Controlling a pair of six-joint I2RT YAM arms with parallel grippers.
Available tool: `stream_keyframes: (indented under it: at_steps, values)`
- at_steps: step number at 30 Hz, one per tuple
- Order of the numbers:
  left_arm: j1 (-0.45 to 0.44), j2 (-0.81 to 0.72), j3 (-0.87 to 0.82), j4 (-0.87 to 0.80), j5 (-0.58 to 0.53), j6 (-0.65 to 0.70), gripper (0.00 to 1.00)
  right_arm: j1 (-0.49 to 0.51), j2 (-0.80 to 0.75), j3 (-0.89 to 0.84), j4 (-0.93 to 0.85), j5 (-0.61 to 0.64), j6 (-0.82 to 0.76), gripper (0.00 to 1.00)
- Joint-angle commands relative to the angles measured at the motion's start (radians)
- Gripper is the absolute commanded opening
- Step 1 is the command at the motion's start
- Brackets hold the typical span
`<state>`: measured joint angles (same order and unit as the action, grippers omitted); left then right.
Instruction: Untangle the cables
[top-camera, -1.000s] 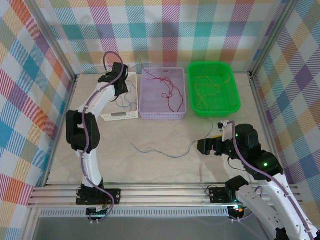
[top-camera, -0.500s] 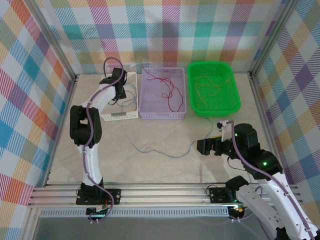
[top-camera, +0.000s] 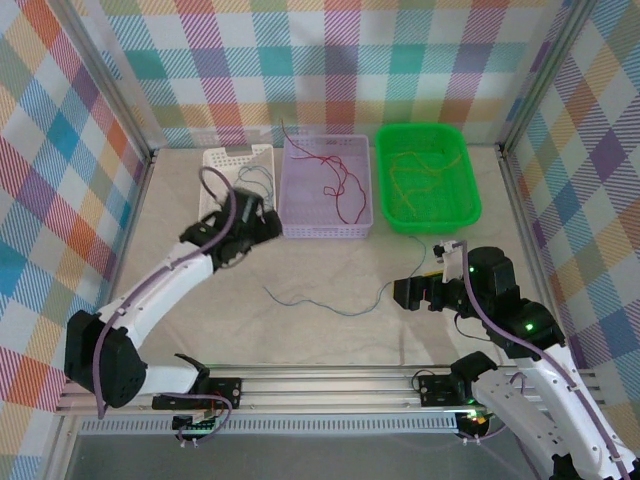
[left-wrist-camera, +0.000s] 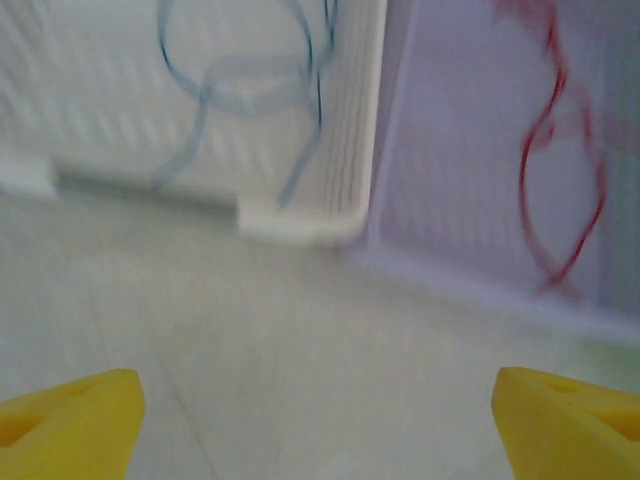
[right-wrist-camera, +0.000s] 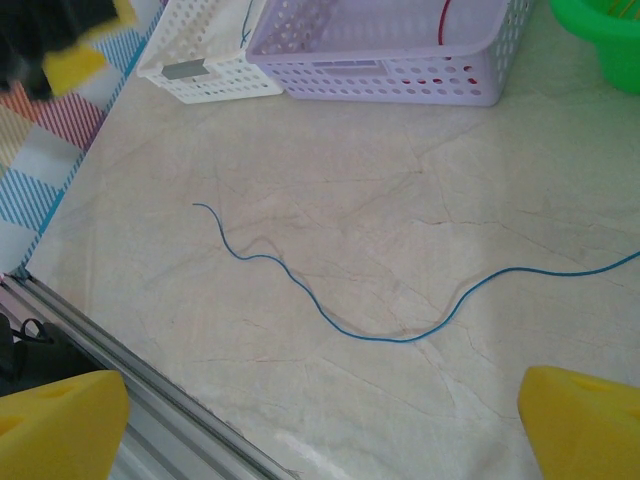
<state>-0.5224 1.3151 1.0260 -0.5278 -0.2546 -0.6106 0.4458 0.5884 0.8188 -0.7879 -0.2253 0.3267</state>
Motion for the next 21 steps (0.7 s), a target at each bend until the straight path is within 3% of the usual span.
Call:
stream_keyframes:
  at_steps: [1, 4, 5, 10, 17, 21]
  values:
    - [-0.101, -0.023, -0.106, -0.031, -0.046, -0.094, 0.91, 0.008, 0.004, 0.0, 0.004, -0.002, -0.012, 1.0]
    - [-0.15, -0.023, -0.192, -0.013, -0.063, -0.138, 0.93, 0.007, 0.004, 0.001, 0.006, -0.006, -0.012, 1.0]
    - [-0.155, -0.02, -0.213, -0.007, -0.056, -0.151, 1.0, 0.007, 0.004, -0.001, 0.006, -0.008, -0.011, 1.0]
    - [-0.16, -0.022, -0.263, -0.044, -0.073, -0.235, 1.0, 0.008, 0.001, 0.0, 0.006, -0.009, -0.011, 1.0]
    - [-0.16, 0.058, -0.291, 0.026, 0.011, -0.238, 1.0, 0.01, 0.001, -0.001, 0.005, -0.008, -0.01, 1.0]
    - [-0.162, 0.094, -0.295, 0.043, -0.005, -0.239, 0.99, 0.01, 0.0, -0.001, 0.006, -0.006, -0.01, 1.0]
